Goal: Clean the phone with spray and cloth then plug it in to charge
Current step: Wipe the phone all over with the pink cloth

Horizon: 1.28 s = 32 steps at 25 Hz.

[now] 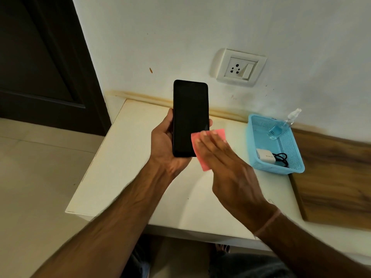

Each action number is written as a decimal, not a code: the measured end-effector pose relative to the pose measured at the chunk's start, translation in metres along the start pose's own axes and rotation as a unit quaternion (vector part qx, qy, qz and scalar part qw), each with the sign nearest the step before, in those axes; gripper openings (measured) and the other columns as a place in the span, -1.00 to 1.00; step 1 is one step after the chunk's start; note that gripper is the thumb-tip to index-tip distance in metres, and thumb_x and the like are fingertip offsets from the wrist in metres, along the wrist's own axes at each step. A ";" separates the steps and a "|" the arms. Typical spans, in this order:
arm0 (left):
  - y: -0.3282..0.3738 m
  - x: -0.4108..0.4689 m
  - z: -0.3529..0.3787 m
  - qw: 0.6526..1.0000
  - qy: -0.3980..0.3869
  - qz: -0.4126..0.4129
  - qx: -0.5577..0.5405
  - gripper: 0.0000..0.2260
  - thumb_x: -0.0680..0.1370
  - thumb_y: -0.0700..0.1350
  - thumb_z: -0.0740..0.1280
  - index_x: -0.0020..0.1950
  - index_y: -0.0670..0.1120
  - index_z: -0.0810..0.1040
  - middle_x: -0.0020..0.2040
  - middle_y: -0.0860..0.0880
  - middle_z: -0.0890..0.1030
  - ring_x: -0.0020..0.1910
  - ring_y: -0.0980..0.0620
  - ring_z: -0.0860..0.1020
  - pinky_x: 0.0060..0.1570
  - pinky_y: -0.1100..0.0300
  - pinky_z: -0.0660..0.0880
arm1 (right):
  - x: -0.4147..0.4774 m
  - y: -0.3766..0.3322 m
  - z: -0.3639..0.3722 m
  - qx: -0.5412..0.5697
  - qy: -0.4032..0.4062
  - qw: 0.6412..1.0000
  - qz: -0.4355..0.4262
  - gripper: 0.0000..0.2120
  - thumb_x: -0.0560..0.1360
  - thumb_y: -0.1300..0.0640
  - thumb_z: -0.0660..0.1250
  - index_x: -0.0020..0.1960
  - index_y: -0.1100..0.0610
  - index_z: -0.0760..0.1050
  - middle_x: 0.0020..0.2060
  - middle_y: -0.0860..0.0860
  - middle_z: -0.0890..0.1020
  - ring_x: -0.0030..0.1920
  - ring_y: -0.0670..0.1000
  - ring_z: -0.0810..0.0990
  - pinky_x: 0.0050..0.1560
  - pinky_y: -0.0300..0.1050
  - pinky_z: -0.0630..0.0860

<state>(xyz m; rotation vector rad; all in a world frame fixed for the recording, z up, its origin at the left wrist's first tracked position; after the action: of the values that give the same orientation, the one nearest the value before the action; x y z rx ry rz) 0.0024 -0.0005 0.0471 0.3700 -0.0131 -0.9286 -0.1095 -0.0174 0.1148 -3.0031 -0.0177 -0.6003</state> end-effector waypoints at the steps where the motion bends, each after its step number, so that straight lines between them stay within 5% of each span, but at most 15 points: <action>1: -0.002 0.000 -0.001 1.000 0.003 -0.003 0.008 -0.47 0.65 0.13 0.24 0.48 -0.20 0.49 0.31 -0.28 0.54 0.25 -0.29 0.55 0.35 -0.14 0.47 | 0.007 -0.002 0.001 0.006 0.009 1.000 0.019 -0.39 0.39 0.50 0.35 0.41 0.32 0.33 0.40 0.24 0.37 0.44 0.24 0.27 0.38 0.19 0.30; 6: -0.008 -0.005 -0.002 0.997 -0.014 -0.059 0.047 -0.41 0.62 0.23 0.17 0.33 -0.24 0.58 0.17 -0.27 0.60 0.04 -0.20 0.59 0.20 -0.01 0.52 | 0.021 -0.033 0.016 0.035 0.003 0.999 -0.021 -0.30 0.34 0.45 0.46 0.42 0.25 0.30 0.40 0.19 0.39 0.45 0.18 0.22 0.40 0.16 0.13; 10: 0.000 -0.004 -0.003 0.999 -0.004 -0.025 0.034 -0.42 0.64 0.17 0.22 0.44 -0.27 0.50 0.24 -0.31 0.57 0.08 -0.24 0.62 0.19 -0.09 0.57 | -0.005 -0.031 0.013 0.023 -0.046 0.994 -0.099 -0.41 0.39 0.46 0.35 0.40 0.27 0.35 0.37 0.20 0.43 0.41 0.20 0.32 0.36 0.18 0.29; 13: -0.002 -0.002 0.001 1.000 -0.010 -0.003 0.026 -0.50 0.67 0.11 0.23 0.44 -0.23 0.52 0.25 -0.28 0.61 0.20 -0.25 0.62 0.36 -0.13 0.47 | 0.014 0.001 -0.001 0.010 -0.042 0.999 -0.031 -0.46 0.48 0.41 0.02 0.46 0.27 0.29 0.45 0.17 0.33 0.48 0.18 0.23 0.37 0.16 0.37; 17: -0.005 -0.002 0.003 0.998 -0.017 0.003 0.060 -0.55 0.70 0.08 0.17 0.46 -0.14 0.52 0.41 -0.20 0.56 0.42 -0.20 0.52 0.45 -0.09 0.42 | 0.065 0.013 -0.003 0.034 -0.027 0.996 0.074 -0.37 0.55 0.37 0.19 0.55 0.12 0.09 0.55 0.01 0.10 0.56 0.01 -0.04 0.47 -0.02 0.22; 23: 0.000 -0.002 0.000 0.998 -0.039 -0.031 0.035 -0.44 0.64 0.16 0.19 0.50 -0.20 0.41 0.11 -0.20 0.63 0.19 -0.21 0.57 0.27 -0.05 0.51 | 0.042 -0.032 0.011 0.044 -0.031 0.998 -0.039 -0.39 0.43 0.48 0.26 0.46 0.26 0.28 0.45 0.16 0.32 0.50 0.16 0.16 0.45 0.10 0.21; 26: -0.002 -0.002 0.002 0.998 -0.034 -0.038 0.030 -0.44 0.66 0.17 0.18 0.45 -0.25 0.48 0.14 -0.27 0.60 0.11 -0.21 0.60 0.26 -0.03 0.52 | 0.018 -0.023 0.005 -0.004 -0.026 0.996 -0.091 -0.44 0.44 0.47 0.28 0.42 0.29 0.32 0.41 0.20 0.38 0.45 0.21 0.27 0.42 0.14 0.24; 29: 0.003 0.000 0.000 0.999 -0.023 -0.001 0.030 -0.56 0.68 0.09 0.20 0.32 -0.21 0.62 0.17 -0.21 0.67 0.15 -0.16 0.67 0.28 -0.03 0.54 | 0.037 0.008 -0.002 -0.013 -0.035 0.999 -0.023 -0.43 0.49 0.41 0.08 0.50 0.23 0.23 0.49 0.14 0.26 0.52 0.14 0.15 0.43 0.13 0.29; 32: 0.001 0.000 0.001 0.998 -0.012 0.018 0.056 -0.63 0.67 0.07 0.23 0.27 -0.13 0.67 0.12 -0.13 0.71 0.09 -0.11 0.69 0.18 0.00 0.61 | 0.081 0.032 -0.008 0.008 -0.025 0.996 0.085 -0.39 0.52 0.37 0.14 0.55 0.15 0.13 0.54 0.05 0.16 0.55 0.06 0.05 0.43 0.07 0.30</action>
<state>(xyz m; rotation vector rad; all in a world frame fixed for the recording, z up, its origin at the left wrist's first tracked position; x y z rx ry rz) 0.0032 0.0001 0.0485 0.4614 -0.0937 -0.8990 -0.0373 -0.0505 0.1507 -2.9623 0.2252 -0.5043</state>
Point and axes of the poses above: each hand's wrist, its own x-axis towards the middle knuckle, its own z-axis out of the palm, y = z × x, the point moved 9 cm from there along x, towards the middle knuckle
